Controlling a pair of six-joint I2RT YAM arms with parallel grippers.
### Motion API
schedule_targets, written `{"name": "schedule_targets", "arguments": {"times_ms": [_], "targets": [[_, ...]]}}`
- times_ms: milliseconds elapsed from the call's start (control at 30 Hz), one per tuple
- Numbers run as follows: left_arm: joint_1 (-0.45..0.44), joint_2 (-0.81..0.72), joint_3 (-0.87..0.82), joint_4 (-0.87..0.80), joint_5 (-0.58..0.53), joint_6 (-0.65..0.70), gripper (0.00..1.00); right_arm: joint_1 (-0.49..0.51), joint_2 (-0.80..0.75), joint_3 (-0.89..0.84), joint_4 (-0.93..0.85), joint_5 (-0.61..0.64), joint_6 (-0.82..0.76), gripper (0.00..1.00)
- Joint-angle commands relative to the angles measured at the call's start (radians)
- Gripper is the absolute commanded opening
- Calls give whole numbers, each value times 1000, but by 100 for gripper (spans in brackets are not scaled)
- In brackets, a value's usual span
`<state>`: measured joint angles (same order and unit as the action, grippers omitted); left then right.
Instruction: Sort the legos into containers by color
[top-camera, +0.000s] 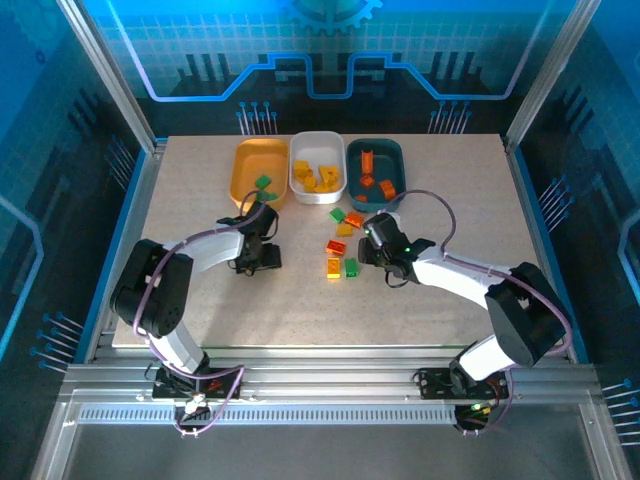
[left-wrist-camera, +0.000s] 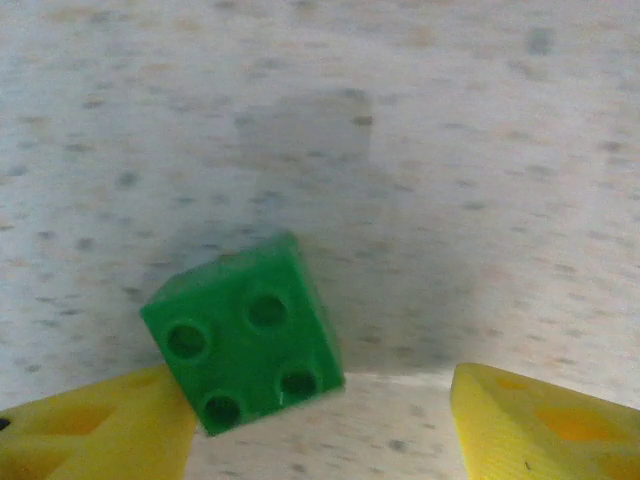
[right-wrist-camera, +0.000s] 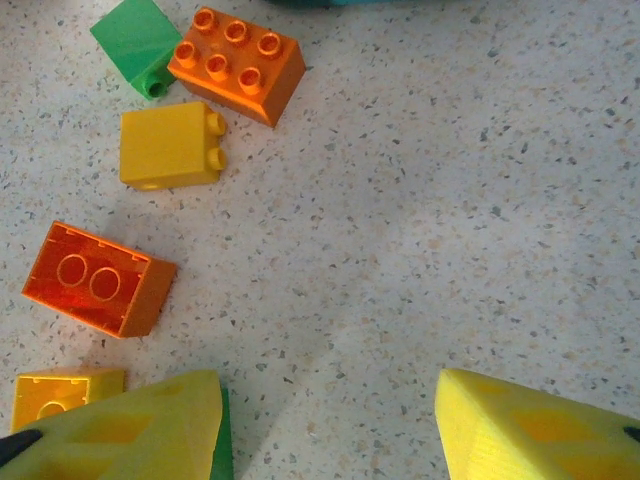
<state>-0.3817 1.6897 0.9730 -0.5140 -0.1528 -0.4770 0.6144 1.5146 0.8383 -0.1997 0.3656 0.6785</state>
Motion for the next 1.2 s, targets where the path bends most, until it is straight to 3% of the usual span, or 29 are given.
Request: {"name": "schedule_targets", "arguments": {"times_ms": [0,267,567,1167], "targets": [[-37,29,50,-32,-6,-35,69,-4,19,31,11,-14,19,60],[-39,118,99,-79,-65,-61,66,-4,27,36,11,-28,19,60],[-34,168,138,-99,-150,-170,71,-4,35,35,10,-39,16,60],[40,189,154,-23,-86,-491,63,-4,18,36,9,-75,13,60]]}}
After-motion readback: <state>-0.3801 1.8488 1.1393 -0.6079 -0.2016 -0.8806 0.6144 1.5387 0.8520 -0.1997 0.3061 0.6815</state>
